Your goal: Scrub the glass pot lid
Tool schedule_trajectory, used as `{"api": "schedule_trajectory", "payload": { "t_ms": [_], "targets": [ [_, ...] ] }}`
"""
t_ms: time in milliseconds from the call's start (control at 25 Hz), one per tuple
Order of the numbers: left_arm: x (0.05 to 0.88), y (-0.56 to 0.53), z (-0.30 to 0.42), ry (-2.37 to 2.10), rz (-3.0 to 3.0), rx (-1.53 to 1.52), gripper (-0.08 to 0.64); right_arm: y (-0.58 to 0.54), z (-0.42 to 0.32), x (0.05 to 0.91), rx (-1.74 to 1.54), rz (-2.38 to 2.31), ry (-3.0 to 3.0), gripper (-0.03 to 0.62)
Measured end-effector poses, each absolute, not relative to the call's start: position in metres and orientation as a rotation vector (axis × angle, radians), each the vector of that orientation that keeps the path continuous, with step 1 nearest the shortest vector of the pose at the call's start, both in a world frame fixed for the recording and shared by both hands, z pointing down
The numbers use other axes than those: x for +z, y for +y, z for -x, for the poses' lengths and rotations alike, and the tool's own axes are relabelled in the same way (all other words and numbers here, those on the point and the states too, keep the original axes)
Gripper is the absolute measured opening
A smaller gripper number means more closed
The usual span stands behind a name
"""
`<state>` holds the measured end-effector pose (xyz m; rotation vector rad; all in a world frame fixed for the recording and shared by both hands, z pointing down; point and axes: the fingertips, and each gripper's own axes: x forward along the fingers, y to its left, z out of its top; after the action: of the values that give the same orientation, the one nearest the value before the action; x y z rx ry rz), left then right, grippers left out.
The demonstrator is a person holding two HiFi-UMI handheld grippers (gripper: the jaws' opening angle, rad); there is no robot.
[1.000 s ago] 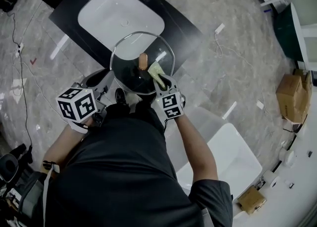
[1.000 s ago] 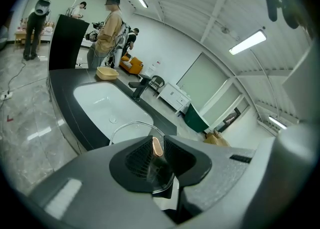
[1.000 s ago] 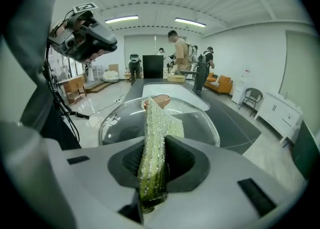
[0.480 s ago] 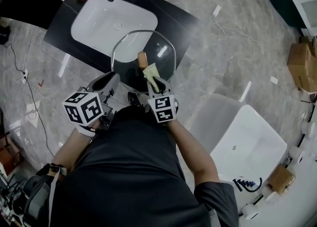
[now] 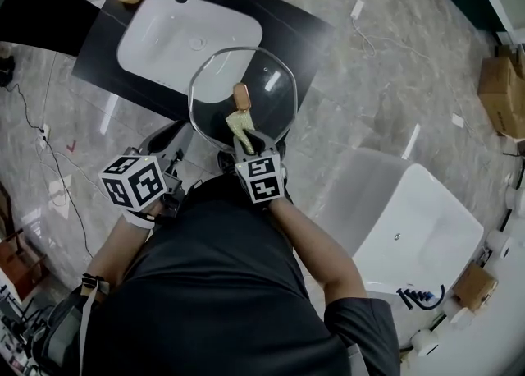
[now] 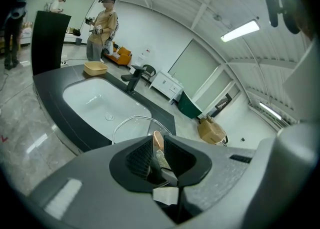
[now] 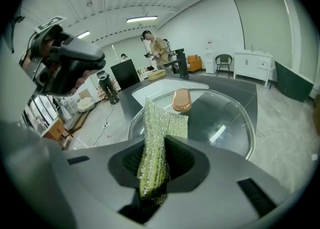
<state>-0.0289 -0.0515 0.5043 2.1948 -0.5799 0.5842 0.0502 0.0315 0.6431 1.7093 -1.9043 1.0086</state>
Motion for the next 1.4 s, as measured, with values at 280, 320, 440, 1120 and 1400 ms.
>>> {"api": "schedule_trajectory", "payload": {
  "t_ms": [280,320,440,1120,1400],
  "targets": [
    [0.501,-0.062,0.061,-0.668,-2.163,0.531,0.071,-0.004,-0.017,0.64,1.128,-1.679,-1.982,0.064],
    [0.5,-0.065,0.066,-0.683,-2.16,0.522,0.071,-0.011,-0.011,0.639,1.139,-1.667,-1.994,0.064],
    [0.497,-0.07,0.082,-0.735,-2.147,0.487,0.071,-0.03,0.011,0.641,1.223,-1.607,-2.041,0.064],
    [0.481,-0.053,0.091,-0.858,-2.099,0.345,0.071,-0.052,-0.01,0.546,1.51,-1.586,-2.347,0.064],
    [0.468,-0.042,0.027,-0.766,-2.172,0.374,0.071,-0.041,-0.111,0.437,1.375,-1.913,-2.475,0.064]
  ]
}}
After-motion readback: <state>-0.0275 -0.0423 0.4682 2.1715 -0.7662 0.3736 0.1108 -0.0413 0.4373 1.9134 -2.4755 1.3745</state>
